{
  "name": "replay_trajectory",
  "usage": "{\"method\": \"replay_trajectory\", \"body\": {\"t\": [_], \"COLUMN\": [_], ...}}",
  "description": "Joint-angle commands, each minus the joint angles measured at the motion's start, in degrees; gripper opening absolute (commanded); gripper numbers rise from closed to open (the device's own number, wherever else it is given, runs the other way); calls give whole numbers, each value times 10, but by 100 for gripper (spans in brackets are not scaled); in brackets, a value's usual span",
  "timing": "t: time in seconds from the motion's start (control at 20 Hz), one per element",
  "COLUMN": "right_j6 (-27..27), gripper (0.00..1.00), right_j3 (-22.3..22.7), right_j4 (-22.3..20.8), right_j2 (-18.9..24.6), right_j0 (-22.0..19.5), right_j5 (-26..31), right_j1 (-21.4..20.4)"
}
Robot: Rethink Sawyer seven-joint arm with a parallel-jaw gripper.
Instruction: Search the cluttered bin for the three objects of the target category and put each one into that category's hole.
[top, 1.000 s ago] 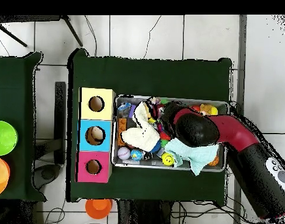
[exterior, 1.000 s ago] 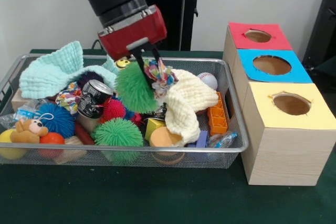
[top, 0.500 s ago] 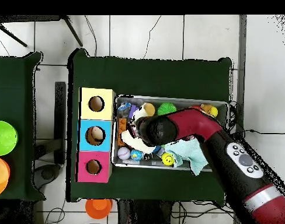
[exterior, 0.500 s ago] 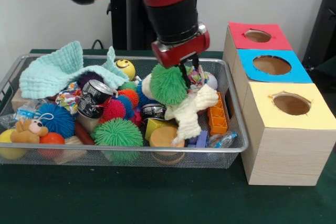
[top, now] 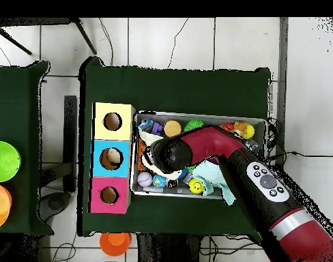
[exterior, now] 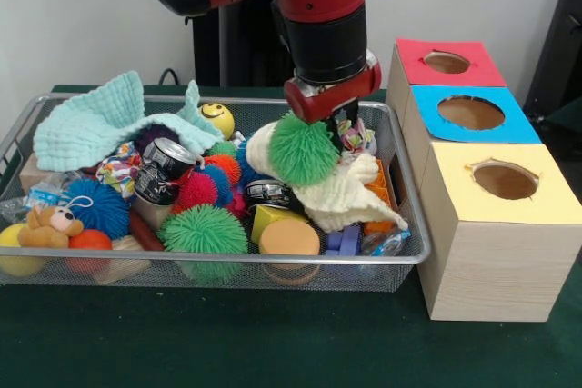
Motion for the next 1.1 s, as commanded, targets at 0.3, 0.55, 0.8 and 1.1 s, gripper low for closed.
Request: {"method": "replay_trajectory", "body": {"t": [0.3, 0.55, 0.8, 1.1], "right_j6": [-54, -59, -63, -68], "gripper": [0, 0, 0, 100], "right_j3": [-76, -92, -94, -97], "right_j4": [-65, -80, -73, -65], "right_j2": [-83, -105, -112, -117], "right_j0": [28, 48, 52, 54], "right_j5": [49, 69, 67, 63], "right_j1": [-6, -9, -8, -7]}}
